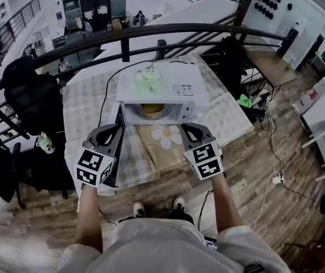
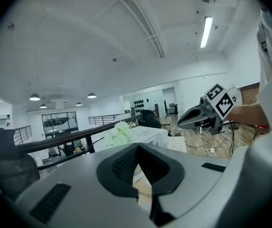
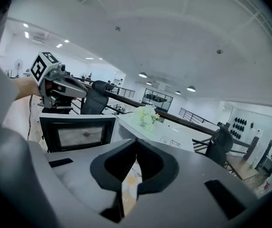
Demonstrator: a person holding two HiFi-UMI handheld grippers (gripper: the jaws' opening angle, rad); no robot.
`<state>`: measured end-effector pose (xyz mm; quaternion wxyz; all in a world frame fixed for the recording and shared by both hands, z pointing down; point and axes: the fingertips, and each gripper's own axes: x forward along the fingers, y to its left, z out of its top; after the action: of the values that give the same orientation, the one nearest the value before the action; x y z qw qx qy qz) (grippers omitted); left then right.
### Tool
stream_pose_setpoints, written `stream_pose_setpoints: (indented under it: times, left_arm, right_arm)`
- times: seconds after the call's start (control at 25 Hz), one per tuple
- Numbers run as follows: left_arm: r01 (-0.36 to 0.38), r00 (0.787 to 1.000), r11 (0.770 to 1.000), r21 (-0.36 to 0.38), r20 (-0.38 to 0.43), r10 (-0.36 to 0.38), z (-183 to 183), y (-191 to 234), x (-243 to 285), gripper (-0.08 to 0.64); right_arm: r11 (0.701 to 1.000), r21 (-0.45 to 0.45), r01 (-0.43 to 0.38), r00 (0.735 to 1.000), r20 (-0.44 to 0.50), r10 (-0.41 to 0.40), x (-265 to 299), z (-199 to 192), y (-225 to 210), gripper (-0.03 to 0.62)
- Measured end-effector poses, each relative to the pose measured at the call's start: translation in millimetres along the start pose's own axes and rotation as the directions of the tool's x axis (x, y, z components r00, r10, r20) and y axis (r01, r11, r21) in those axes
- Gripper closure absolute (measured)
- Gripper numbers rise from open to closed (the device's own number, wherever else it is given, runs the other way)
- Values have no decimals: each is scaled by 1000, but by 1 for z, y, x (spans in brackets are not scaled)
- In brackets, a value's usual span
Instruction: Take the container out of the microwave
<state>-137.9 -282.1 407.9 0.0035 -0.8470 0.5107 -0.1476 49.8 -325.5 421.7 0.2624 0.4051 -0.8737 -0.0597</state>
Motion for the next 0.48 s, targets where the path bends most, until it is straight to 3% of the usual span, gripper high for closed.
stream_pose_setpoints:
  times: [0.24, 0.48]
  left_arm:
    - [-115, 992, 992, -52, -62, 112, -16, 7, 21, 548]
    - [-223, 972, 970, -100, -101, 213, -25, 4, 40, 548]
  right_arm:
    - [988, -80, -133, 991, -41, 130, 59, -26, -18, 532]
    - [950, -141, -280, 960, -54, 275, 113, -45, -22, 485]
